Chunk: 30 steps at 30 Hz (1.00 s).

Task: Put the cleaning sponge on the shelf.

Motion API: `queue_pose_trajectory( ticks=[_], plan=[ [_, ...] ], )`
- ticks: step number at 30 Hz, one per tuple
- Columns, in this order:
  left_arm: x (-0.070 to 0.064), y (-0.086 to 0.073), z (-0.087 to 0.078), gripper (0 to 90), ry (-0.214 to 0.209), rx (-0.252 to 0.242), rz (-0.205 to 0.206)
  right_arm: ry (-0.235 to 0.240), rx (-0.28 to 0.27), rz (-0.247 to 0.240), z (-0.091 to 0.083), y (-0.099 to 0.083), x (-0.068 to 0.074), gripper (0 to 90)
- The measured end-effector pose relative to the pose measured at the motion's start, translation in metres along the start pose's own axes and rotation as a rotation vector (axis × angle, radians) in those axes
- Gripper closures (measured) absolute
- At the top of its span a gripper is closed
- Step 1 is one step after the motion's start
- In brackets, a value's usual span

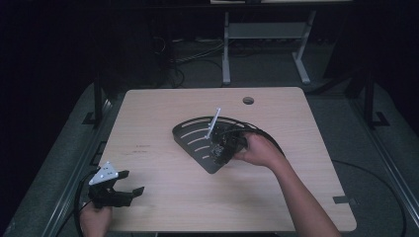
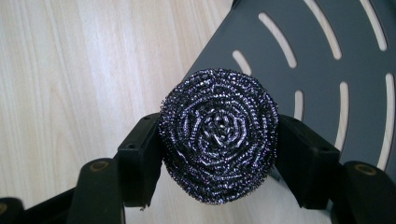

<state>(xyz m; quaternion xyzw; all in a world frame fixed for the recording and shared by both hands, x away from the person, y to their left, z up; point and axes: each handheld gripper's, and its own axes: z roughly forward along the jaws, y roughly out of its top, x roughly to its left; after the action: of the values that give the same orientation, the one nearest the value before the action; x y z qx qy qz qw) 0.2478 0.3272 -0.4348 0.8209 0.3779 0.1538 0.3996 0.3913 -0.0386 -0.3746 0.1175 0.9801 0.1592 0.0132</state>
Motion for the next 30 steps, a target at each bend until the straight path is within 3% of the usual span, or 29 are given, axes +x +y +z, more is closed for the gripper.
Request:
queue_pose_trajectory(
  ticks=[11,20,30],
  plan=[
    [0.0,0.0,0.0,13.7,-0.001,-0.002,-0.002,0.016,0.015,0.005,0.019,0.015,-0.015,35.4],
    [0.0,0.0,0.001,13.7,-0.001,0.002,-0.005,0.009,0.022,0.047,0.032,0.01,-0.036,35.4],
    [-0.001,0.0,0.002,13.7,0.0,0.004,-0.001,0.003,0.026,0.074,0.042,0.008,-0.048,35.4]
  ],
)
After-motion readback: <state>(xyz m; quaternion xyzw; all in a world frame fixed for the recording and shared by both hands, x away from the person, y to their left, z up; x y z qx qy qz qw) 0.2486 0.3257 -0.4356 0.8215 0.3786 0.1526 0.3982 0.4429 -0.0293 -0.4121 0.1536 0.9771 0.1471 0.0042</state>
